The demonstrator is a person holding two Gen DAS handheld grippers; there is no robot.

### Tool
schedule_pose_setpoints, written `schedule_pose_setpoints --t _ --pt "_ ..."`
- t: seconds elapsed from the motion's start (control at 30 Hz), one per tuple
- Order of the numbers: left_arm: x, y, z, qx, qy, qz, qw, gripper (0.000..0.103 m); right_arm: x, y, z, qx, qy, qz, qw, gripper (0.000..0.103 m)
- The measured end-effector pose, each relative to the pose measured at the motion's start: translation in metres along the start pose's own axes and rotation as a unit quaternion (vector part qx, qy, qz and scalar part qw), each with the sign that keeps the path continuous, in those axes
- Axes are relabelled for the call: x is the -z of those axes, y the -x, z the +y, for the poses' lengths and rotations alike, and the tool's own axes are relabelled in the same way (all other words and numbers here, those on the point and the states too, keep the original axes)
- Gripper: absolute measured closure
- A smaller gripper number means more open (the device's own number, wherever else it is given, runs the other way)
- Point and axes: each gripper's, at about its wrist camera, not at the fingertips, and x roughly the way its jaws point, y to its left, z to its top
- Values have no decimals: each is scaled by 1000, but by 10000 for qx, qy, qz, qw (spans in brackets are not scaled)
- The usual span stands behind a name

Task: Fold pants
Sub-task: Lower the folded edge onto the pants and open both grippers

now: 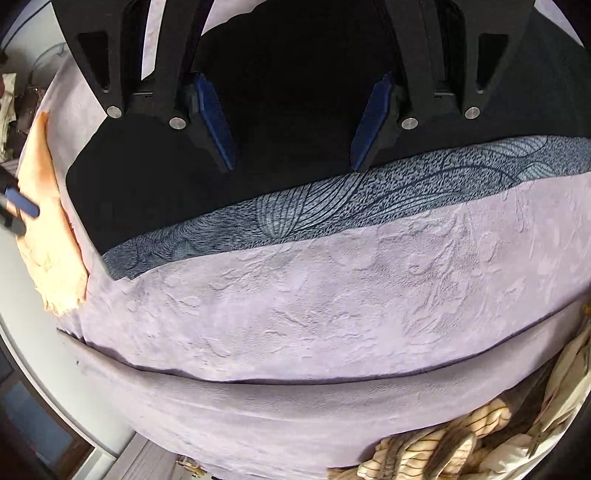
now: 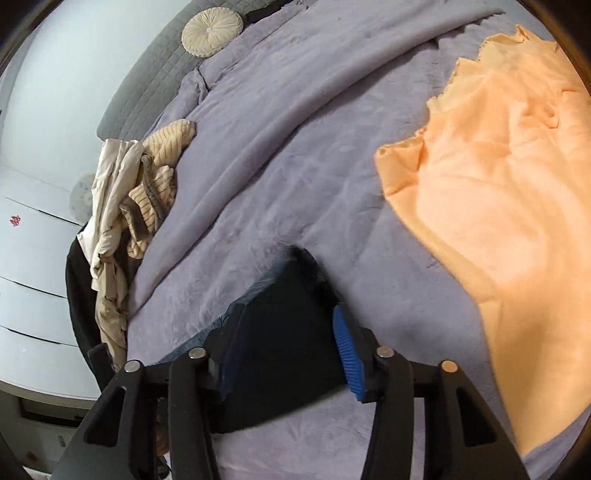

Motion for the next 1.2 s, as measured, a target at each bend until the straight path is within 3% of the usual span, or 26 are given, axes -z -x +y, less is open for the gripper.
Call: schedule_pose_setpoints --t 0.17,0.23,0.27,0.37,0.5,0.57,0.6,0.7,0.77,0.87,0.97,1.07,1.1,1.2 --pt "25 17 19 -187 193 -30 9996 37 40 -32 -39 -275 -563 569 9964 51" --pt "29 14 20 -297 295 52 9991 37 44 -44 -45 -450 -785 460 9948 83" --pt "30 15 21 -400 333 73 9986 37 41 -43 -42 -453 -807 385 9950 89" --pt "32 25 23 -492 399 -120 9979 37 24 -29 -15 -658 -395 62 9970 90" --pt "33 14 36 -736 594 176 9954 37 24 -47 -20 145 -217 692 9973 90" --pt "35 21 49 -857 750 131 9934 37 34 -49 -29 466 -215 909 9945 86" --pt "36 26 54 -906 790 56 9927 37 37 -40 -30 652 -201 791 9945 78" --pt "36 41 75 -1121 944 -71 9892 37 38 -5 -9 1233 264 -27 9920 75" --pt "33 44 85 -1229 1004 -112 9873 37 36 -1 18 926 825 -102 9922 75" --pt "25 27 83 -1331 959 -99 9864 37 34 -45 64 394 1551 447 9861 75" --pt "12 -2 70 -1391 978 -151 9853 37 34 -110 102 176 2069 821 9747 75" --pt "-1 -21 72 -1585 998 -376 9816 37 31 -164 117 498 2368 943 9657 79" --pt "-4 -23 74 -1578 1005 -405 9815 37 26 -172 118 686 2446 830 9636 84" --pt "-17 -25 90 -1604 1053 -502 9801 37 6 -174 114 914 2407 568 9646 86"
